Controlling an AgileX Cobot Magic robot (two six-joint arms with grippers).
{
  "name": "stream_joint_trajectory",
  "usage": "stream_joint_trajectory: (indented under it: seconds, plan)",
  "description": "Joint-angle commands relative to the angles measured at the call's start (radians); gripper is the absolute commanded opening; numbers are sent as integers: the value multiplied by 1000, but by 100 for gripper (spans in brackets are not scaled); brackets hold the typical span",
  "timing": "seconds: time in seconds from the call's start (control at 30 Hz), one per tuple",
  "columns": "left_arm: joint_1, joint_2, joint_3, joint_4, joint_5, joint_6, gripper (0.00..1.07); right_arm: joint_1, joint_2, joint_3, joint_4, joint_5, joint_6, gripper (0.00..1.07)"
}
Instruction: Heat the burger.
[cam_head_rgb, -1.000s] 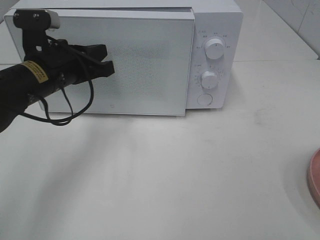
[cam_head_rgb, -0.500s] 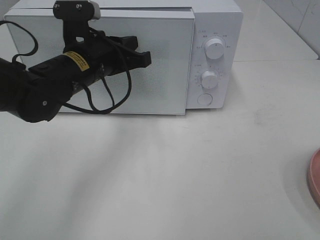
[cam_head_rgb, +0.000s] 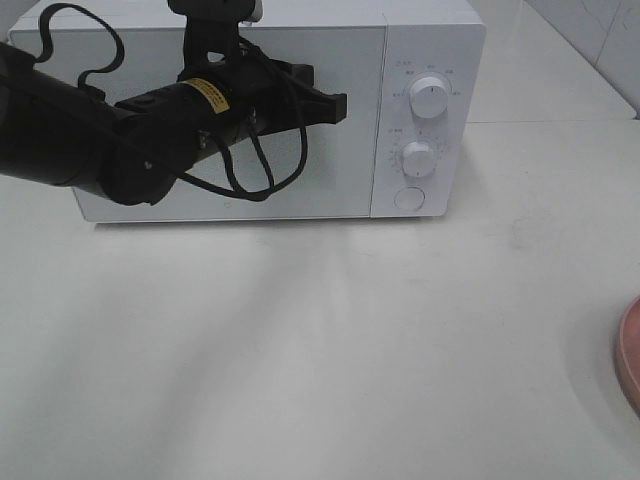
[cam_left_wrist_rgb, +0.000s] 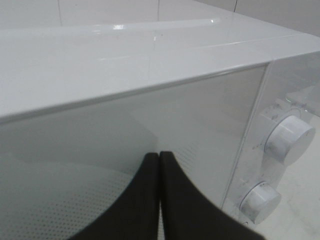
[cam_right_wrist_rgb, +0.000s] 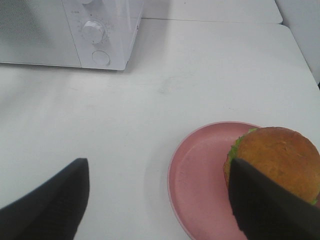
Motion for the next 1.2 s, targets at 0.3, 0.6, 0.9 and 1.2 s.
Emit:
stream_joint_trajectory:
  seconds: [0.3, 0.6, 0.9, 1.2]
  plan:
    - [-52, -66, -28, -59, 220, 14, 0, -7, -30, 3, 3, -6, -5, 75]
    - [-71, -160, -28, -59, 595, 14, 6, -7, -30, 3, 3, -6, -5, 75]
    - [-68, -272, -28, -5, 1065, 12, 80, -7, -30, 3, 3, -6, -5, 75]
    - [-68, -345, -29, 138, 1425, 6, 100, -7, -30, 3, 3, -6, -5, 75]
